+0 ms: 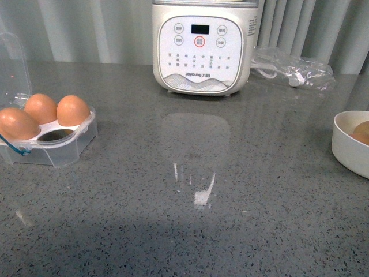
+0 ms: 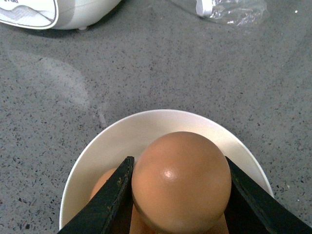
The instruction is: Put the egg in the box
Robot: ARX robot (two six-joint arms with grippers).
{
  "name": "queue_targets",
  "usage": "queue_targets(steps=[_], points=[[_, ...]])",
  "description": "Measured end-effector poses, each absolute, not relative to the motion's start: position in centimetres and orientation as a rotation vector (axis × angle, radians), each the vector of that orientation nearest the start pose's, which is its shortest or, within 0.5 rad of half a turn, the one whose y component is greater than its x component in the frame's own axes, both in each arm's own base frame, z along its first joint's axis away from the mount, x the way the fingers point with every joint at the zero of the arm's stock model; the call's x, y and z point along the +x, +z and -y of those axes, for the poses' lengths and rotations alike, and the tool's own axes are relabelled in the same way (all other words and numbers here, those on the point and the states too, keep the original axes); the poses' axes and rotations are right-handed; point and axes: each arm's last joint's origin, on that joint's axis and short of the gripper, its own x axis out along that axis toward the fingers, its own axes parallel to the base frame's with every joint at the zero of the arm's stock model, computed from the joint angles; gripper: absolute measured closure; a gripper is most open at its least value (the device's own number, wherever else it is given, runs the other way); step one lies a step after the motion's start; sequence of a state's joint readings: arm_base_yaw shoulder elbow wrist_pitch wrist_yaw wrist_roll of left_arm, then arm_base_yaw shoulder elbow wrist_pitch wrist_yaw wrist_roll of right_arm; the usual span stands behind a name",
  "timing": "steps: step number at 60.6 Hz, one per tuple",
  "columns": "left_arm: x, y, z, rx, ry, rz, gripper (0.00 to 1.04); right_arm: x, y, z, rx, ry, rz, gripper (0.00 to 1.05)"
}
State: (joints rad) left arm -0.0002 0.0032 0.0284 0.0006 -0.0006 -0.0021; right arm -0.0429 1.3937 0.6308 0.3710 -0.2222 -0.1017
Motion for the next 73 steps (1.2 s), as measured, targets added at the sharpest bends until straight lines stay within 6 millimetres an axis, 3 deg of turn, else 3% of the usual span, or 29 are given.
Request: queue_targets(steps=[7, 17, 26, 31, 47, 52, 73], points=[[9.6, 17.3, 0.0, -0.002, 0.0, 0.026, 0.07, 27.9, 20.9, 0.1, -0.057, 0.205, -0.362, 0.62], [9.6, 17.3, 0.0, -0.002, 0.0, 0.026, 0.07, 29.5, 23.5, -2.0, -0.064, 0.262, -0.297, 0.62], [9.6, 17.3, 0.0, -0.002, 0.0, 0.026, 0.07, 32.7, 27.1, -7.4, -0.017, 0.422, -0.214, 0.62], [9.6, 17.3, 0.0, -0.002, 0.0, 0.026, 0.07, 33.9, 28.0, -10.6, -0.004, 0.522, -0.203, 0.62], [9.6, 17.3, 0.0, -0.002, 0.0, 0.026, 0.07, 34.2, 27.3, -19.2, -0.02, 0.79, -0.246, 0.62], [9.6, 17.3, 0.0, -0.002, 0.0, 0.026, 0.07, 33.8, 26.8, -20.7, -0.026, 0.856, -0.265, 0.62], [9.6, 17.3, 0.0, -0.002, 0.0, 0.026, 0.07, 33.8, 25.2, -22.5, -0.04, 0.95, -0.299, 0.62]])
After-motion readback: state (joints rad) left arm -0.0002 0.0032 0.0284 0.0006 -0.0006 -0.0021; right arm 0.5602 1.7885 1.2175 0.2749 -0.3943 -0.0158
